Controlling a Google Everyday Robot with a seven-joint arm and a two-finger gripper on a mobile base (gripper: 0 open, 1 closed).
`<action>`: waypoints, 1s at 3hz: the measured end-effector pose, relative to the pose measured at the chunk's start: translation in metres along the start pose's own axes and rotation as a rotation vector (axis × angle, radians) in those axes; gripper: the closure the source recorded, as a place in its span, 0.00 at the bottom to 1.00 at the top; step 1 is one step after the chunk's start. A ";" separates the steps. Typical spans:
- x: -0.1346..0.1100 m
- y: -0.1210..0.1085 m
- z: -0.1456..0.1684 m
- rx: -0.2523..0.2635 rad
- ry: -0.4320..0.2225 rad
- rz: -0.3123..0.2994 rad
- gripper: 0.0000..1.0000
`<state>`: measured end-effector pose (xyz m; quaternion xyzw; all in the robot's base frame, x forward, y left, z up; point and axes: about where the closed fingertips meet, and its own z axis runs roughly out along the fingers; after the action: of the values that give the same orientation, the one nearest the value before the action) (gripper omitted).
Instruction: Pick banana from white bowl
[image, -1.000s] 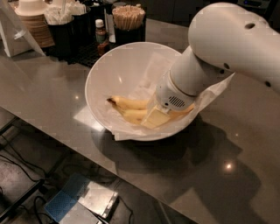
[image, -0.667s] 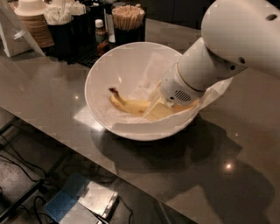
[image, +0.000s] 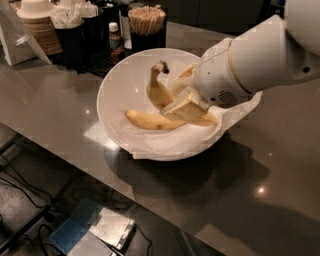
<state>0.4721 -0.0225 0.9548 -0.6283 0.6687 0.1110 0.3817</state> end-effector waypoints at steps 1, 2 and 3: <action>-0.046 0.015 -0.041 0.082 -0.098 -0.117 1.00; -0.081 0.033 -0.082 0.161 -0.168 -0.222 1.00; -0.093 0.041 -0.107 0.200 -0.244 -0.287 1.00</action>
Offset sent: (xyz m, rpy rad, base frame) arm -0.1056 0.0129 0.1421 0.0914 -0.5184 0.2258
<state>0.3870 -0.0119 1.0753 -0.6580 0.5290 0.0640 0.5321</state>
